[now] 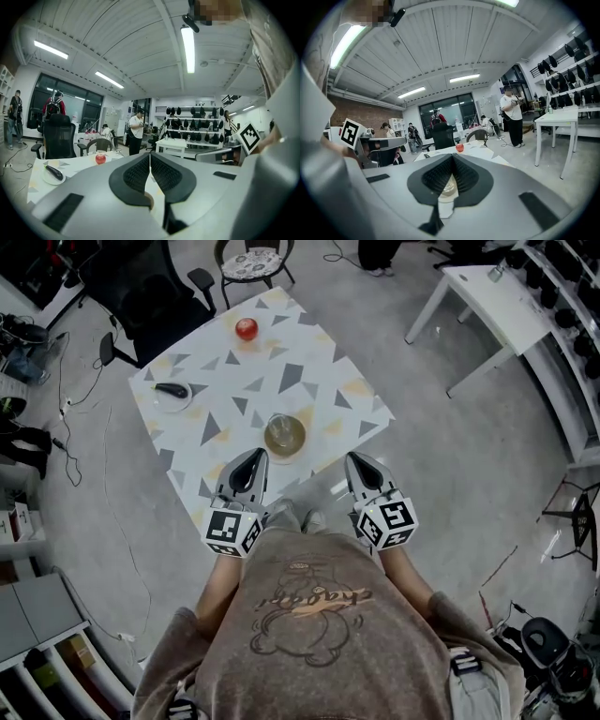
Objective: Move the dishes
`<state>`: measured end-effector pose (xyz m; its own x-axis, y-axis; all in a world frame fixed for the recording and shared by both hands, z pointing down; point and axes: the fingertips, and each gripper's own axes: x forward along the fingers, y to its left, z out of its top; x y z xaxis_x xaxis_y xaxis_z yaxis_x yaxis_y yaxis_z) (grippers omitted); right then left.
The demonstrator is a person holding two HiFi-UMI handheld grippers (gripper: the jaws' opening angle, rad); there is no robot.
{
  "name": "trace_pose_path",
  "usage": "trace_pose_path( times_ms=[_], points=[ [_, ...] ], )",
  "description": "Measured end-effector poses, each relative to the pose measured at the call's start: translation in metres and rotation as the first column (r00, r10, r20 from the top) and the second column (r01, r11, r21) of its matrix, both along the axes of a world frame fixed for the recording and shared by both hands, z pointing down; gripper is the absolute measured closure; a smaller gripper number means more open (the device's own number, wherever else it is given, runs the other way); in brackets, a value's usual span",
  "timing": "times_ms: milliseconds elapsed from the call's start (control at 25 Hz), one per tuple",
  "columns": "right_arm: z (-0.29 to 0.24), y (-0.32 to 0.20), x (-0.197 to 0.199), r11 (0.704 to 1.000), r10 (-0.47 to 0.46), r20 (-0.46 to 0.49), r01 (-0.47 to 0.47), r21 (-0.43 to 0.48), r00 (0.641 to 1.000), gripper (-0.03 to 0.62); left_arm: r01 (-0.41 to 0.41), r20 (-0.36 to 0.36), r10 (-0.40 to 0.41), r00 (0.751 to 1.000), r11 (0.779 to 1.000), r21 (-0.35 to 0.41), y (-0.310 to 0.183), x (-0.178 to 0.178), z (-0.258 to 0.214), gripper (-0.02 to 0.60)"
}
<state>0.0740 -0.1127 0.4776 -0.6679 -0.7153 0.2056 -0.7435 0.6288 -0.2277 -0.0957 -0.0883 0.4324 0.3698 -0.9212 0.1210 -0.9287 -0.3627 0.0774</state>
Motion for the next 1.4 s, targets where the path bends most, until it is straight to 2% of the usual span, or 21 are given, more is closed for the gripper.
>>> trace_pose_path(
  times_ms=[400, 680, 800, 1120, 1200, 1400],
  points=[
    [-0.006, -0.024, 0.005, 0.99, 0.14, 0.013, -0.14, 0.002, 0.99, 0.591, -0.144, 0.016, 0.144, 0.989, 0.99, 0.008, -0.037, 0.005, -0.006, 0.559],
    [-0.006, -0.029, 0.003, 0.986, 0.169, 0.005, -0.169, 0.004, 0.986, 0.591, -0.181, 0.008, 0.181, 0.984, 0.984, 0.001, -0.048, 0.001, 0.001, 0.556],
    [-0.004, -0.03, 0.001, 0.986, 0.169, -0.003, -0.169, 0.001, 0.986, 0.591, -0.186, -0.001, 0.186, 0.983, 0.983, -0.004, -0.052, -0.001, 0.005, 0.481],
    [0.0, -0.03, -0.002, 0.985, 0.172, -0.004, -0.172, -0.013, 0.985, 0.591, -0.212, 0.012, 0.213, 0.977, 0.977, -0.027, -0.057, 0.001, 0.017, 0.361],
    [0.002, -0.029, -0.002, 0.985, 0.172, -0.006, -0.172, -0.018, 0.985, 0.591, -0.208, 0.013, 0.208, 0.978, 0.978, -0.034, -0.06, 0.0, 0.021, 0.314],
    [0.003, -0.028, 0.0, 0.984, 0.179, -0.01, -0.18, -0.02, 0.984, 0.591, -0.215, 0.055, 0.22, 0.974, 0.973, -0.077, -0.067, 0.0, 0.042, 0.247]
  ],
)
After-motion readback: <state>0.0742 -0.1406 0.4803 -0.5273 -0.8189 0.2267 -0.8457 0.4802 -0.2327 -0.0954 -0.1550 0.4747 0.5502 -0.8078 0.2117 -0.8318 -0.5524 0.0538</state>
